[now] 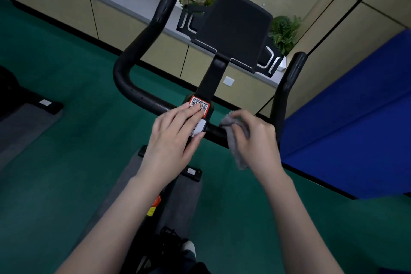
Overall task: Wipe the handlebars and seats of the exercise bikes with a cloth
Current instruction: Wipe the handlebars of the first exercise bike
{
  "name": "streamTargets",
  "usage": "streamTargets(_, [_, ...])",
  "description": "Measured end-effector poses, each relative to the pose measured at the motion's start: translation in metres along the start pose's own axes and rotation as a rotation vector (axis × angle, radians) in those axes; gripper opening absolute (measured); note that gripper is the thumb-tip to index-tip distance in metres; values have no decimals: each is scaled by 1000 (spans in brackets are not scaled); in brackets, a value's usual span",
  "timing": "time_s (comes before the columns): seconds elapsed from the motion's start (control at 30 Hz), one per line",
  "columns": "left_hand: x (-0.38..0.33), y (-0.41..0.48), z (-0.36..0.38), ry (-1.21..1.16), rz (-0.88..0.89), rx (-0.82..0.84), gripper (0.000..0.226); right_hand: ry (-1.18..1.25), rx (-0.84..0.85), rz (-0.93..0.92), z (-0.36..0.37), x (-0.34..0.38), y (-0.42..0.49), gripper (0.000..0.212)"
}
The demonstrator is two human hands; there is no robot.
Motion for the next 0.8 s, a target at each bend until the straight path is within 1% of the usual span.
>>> streamTargets(0.27, [1,-1,1,13,-7,16,44,-56,-74,-45,0,-3,-18,19])
streamTargets(0.3, [1,-2,1,11,-9,17,44,-65,-75,-55,0,-3,-22,20])
streamTargets(0.4, [0,-2,2,3,-15,12,43,-75,-65,-45,2,-4,-28,34])
streamTargets(0.43, [-1,-2,2,0,-16,8,43,-78,-71,-39,3,-3,-28,34])
streamTargets(0.5, [-1,-2,3,-2,-16,9,43,-69,-106,-36,3,-1,-29,28])
streamTargets(0.6, [0,-2,3,6,-16,20,44,-46,-207,-22,-4,-6,-37,19])
streamTargets(0.7, [0,-2,3,0,-26,11,44,-27,-295,19,-9,-13,-46,19])
streamTargets(0.8, [-1,-2,3,-12,-32,3,43,-12,-314,-11,-1,-3,-43,19])
Point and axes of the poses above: each hand's wrist, its own y-axis towards the middle knuckle, its own z-axis out of the palm, x = y × z, the point moved 6 cm from there along y, towards the middle knuckle, and after that the axes turned 8 degrees about x, right-handed, at the moved point
